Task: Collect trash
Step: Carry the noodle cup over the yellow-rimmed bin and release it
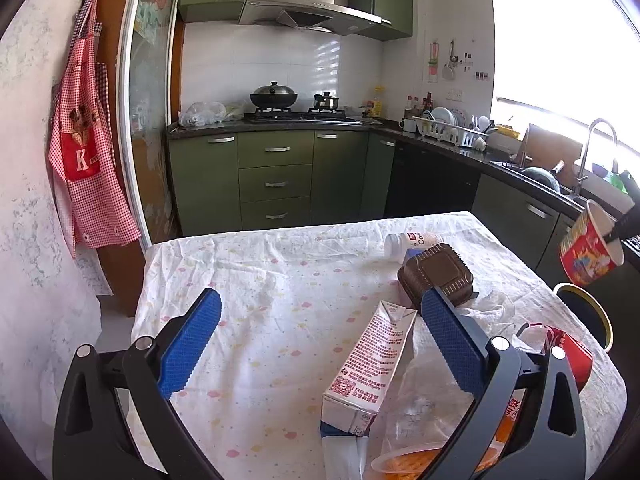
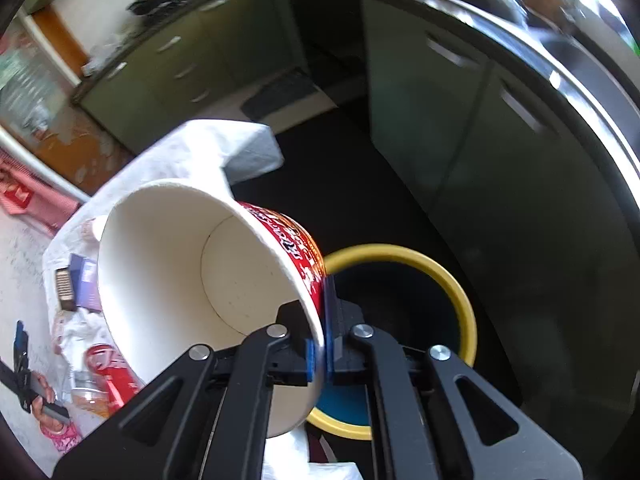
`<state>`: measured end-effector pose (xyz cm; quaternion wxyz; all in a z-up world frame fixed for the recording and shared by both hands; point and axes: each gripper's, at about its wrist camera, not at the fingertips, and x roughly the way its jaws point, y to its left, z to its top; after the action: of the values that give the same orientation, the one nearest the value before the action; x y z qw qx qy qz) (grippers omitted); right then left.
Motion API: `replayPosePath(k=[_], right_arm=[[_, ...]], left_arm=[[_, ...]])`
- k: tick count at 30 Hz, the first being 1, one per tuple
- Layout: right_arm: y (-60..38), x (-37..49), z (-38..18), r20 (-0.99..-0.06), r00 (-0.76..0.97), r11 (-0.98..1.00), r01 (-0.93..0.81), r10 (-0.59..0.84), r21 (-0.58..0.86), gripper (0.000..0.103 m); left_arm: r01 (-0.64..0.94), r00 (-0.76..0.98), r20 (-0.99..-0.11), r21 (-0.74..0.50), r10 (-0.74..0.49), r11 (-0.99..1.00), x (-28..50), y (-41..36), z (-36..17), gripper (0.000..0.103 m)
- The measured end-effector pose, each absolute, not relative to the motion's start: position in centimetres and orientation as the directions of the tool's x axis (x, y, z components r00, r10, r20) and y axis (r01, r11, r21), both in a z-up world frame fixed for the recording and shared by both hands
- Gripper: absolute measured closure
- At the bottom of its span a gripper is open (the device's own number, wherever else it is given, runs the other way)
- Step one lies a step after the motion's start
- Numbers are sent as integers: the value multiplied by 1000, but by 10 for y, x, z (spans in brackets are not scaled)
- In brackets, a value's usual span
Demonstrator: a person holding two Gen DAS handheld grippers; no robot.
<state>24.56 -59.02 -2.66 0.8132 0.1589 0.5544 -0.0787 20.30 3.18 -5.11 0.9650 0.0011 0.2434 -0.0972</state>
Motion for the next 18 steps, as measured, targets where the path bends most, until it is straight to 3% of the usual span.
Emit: replayPosePath(k=[4,9,11,13,18], right_arm=[[-640,238,-98,-963,264,889,423,63,174,99],[-654,251,-154,-981,178,888,434,78,149,99],[-652,260,-170,-987,139,893,429,84,136,95],[-650,265,-175,-991,126,900,425,50,100,79],[-654,246,-171,-979,196,900,412,63,141,74]], left_arm=[[212,851,-481,-53,-211,976,201,27,-49,4],[230,837,-500,-46,-222,972,200,19,-44,4],[239,828,-514,-37,-224,970,202,15,-42,4],[251,819,-525,-32,-230,967,202,12,-41,4],[298,794,-550,-16,-258,954,202,-2,-37,4]])
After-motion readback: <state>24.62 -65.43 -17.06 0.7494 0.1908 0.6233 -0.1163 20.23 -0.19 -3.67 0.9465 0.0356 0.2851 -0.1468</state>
